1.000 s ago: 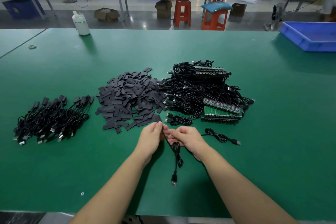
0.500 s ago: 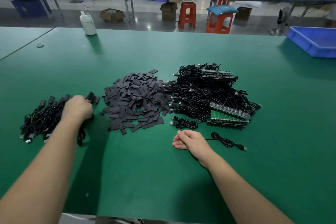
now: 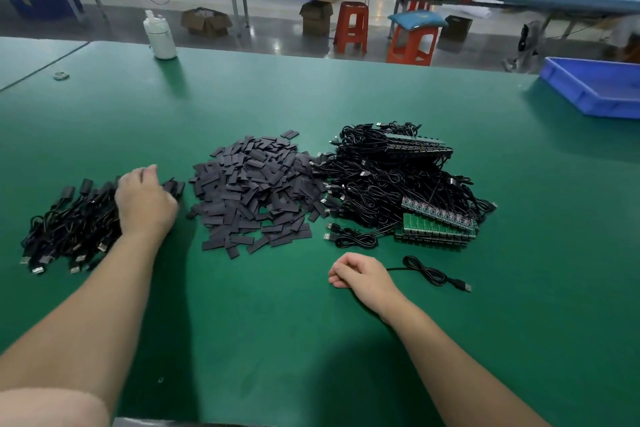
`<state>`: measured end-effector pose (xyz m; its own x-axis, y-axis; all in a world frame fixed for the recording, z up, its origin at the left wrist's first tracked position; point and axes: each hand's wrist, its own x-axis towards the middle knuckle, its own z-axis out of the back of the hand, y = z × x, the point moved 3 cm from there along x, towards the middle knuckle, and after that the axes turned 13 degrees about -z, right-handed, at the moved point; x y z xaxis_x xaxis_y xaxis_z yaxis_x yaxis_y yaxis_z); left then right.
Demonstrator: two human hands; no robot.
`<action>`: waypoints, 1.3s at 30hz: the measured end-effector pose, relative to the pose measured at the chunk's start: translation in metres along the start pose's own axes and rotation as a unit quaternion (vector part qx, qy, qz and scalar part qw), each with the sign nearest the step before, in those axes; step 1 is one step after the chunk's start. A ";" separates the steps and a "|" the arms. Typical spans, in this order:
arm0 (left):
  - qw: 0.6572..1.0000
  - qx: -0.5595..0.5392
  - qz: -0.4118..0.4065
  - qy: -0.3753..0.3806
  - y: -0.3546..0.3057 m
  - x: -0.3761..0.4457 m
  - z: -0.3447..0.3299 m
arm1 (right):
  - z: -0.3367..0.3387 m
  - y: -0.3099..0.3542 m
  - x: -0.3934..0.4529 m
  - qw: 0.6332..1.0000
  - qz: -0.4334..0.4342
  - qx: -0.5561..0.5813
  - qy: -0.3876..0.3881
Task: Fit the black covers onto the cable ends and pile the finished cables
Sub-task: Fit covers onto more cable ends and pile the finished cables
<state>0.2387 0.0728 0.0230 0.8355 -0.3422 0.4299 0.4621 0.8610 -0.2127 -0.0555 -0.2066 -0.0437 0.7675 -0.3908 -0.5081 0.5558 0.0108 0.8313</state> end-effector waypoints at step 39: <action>0.883 -0.315 -0.256 0.234 -0.255 -0.147 -0.030 | 0.059 0.005 -0.024 0.929 0.097 -0.338 -0.111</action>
<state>0.0066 -0.1075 -0.0125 0.4315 -0.8714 0.2335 0.7660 0.2172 -0.6050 -0.0905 -0.2519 -0.0142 0.8313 -0.5000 -0.2427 0.5451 0.6479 0.5321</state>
